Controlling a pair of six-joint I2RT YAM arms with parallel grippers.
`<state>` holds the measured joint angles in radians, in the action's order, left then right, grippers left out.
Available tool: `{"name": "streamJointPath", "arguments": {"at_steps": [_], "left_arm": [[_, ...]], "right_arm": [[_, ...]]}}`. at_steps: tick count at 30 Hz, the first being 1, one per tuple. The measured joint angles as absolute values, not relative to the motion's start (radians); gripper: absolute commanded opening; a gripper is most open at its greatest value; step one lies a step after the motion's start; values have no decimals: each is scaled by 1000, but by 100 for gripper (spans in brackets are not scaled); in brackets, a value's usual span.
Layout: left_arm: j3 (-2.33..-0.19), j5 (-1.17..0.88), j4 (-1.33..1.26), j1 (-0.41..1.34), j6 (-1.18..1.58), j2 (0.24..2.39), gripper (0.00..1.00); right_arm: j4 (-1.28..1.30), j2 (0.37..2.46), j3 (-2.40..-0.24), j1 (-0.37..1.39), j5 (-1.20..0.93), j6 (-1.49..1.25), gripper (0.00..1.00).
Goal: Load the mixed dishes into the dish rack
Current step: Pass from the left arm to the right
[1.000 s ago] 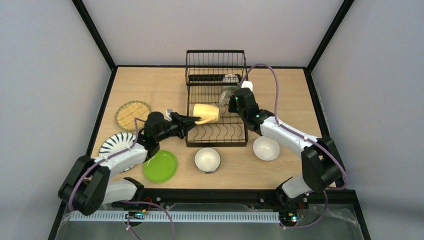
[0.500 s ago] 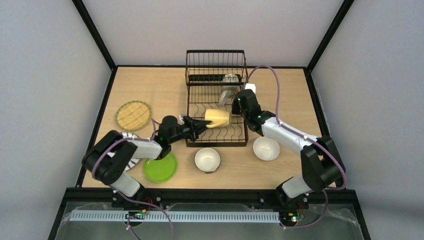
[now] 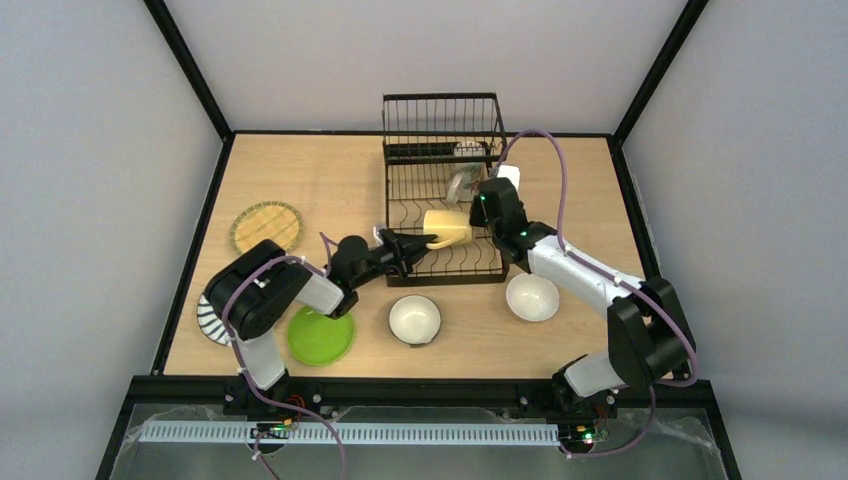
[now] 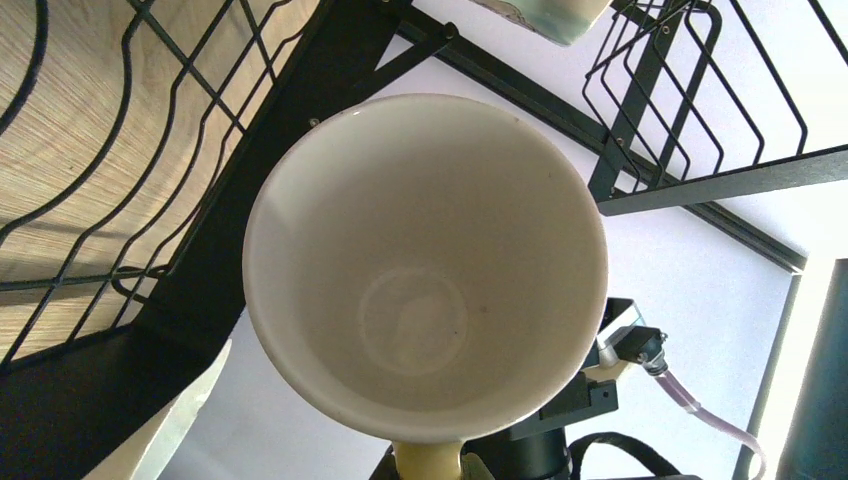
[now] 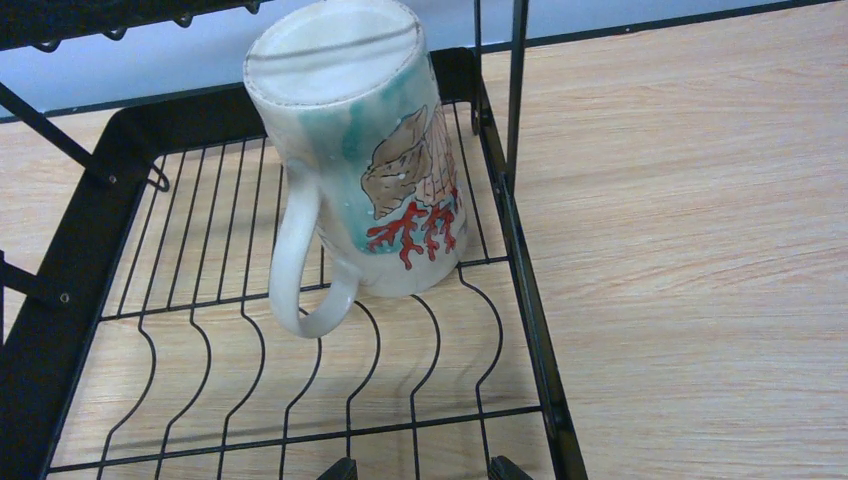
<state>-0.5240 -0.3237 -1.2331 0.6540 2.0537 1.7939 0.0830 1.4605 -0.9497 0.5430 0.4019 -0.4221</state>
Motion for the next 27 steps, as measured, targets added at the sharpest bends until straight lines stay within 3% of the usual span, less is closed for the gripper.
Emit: {"name": "streamJointPath", "arguments": {"at_steps": [13, 27], "left_arm": [[-523, -313, -1258, 656, 2077, 1800, 2], [-587, -322, -1151, 663, 2081, 1702, 2]], "right_arm": [[122, 1421, -928, 474, 421, -487, 76], [22, 1385, -731, 425, 131, -780, 75]]}}
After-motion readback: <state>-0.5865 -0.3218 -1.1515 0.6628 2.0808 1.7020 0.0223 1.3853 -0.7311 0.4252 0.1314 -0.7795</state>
